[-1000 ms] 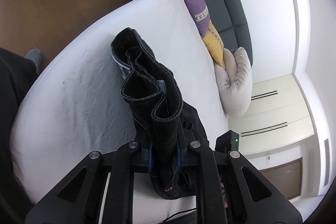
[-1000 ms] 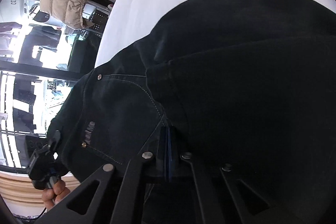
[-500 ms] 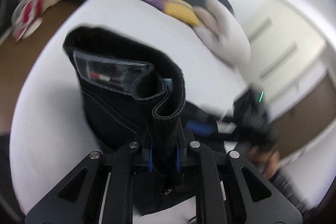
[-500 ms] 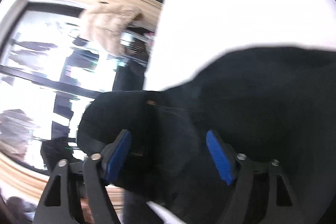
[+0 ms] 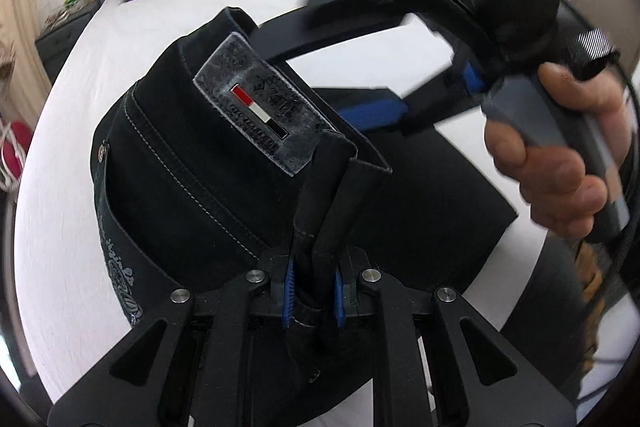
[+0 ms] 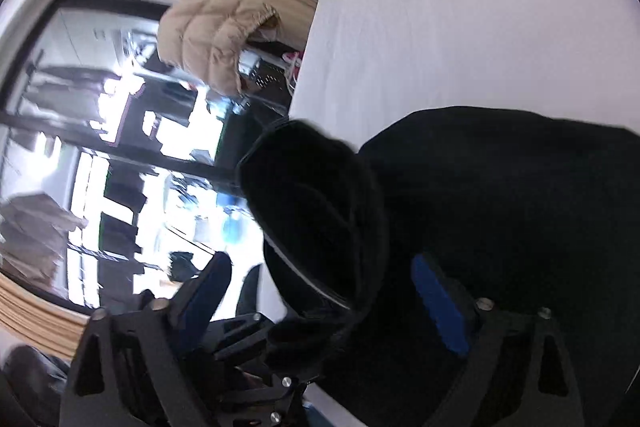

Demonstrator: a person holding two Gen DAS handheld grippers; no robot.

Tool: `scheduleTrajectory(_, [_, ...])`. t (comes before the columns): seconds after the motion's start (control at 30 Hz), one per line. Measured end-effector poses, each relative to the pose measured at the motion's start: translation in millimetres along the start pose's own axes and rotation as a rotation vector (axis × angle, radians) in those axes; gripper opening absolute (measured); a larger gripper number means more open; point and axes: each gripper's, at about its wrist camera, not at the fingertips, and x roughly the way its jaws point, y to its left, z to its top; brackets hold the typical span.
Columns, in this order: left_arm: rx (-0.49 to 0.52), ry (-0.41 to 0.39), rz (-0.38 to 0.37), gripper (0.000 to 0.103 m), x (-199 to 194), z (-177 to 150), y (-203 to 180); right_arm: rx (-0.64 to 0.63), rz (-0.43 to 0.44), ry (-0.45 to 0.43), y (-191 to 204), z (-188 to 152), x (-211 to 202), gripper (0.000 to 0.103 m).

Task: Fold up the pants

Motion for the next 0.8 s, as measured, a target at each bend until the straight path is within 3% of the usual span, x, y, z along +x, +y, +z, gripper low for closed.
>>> scheduleTrajectory(0.03, [0.009, 0.006, 0.002, 0.013, 4, 2, -5, -0.029, -0.034, 0.008, 2, 1, -1, 0.069])
scheduleTrajectory(0.1, [0.028, 0.015, 0.008, 0.013, 10, 2, -12, -0.053, -0.089, 0.039, -3, 2, 4, 0.053])
scheduleTrajectory(0.13, [0.039, 0.015, 0.015, 0.013, 12, 2, -16, -0.039, -0.108, 0.043, -9, 3, 4, 0.037])
scheduleTrajectory(0.2, [0.047, 0.017, 0.014, 0.013, 14, 0, -18, -0.004, -0.121, 0.042, -23, 7, 3, 0.022])
scheduleTrajectory(0.43, [0.112, -0.002, -0.009, 0.013, 11, -8, -36, -0.018, -0.146, -0.022, -23, -7, -19, 0.015])
scheduleTrajectory(0.8, [0.212, -0.036, -0.109, 0.012, 18, 19, -89, 0.009, -0.211, -0.094, -36, -13, -72, 0.013])
